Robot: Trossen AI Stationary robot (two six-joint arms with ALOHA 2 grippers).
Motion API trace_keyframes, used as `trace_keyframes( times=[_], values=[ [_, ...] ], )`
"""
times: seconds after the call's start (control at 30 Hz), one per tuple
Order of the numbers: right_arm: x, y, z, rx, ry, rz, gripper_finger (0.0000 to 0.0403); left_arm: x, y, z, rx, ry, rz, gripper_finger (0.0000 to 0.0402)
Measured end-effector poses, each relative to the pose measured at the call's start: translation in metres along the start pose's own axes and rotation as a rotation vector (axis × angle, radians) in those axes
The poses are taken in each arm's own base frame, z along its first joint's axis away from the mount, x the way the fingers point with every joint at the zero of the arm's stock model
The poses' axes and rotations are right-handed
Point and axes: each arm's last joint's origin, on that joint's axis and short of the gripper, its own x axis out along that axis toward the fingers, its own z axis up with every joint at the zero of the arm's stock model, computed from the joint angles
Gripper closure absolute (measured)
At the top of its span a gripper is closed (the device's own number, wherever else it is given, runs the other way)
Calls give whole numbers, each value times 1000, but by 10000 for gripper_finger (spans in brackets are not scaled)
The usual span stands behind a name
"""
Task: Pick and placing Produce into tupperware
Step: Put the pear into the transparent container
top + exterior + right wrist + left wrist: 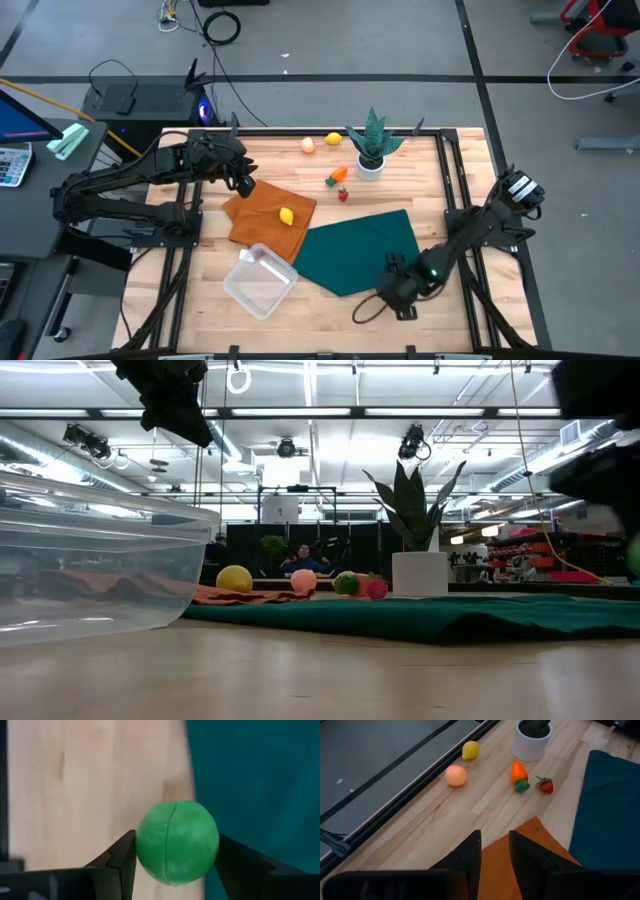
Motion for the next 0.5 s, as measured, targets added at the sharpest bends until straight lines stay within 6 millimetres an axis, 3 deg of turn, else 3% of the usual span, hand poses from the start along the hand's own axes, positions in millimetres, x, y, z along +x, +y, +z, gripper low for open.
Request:
trace_keyframes(
  times=[0.5],
  values=[
    [-16,-65,54,-113,-117,-101,219,0,0,0,0,0,0,294]
  ],
)
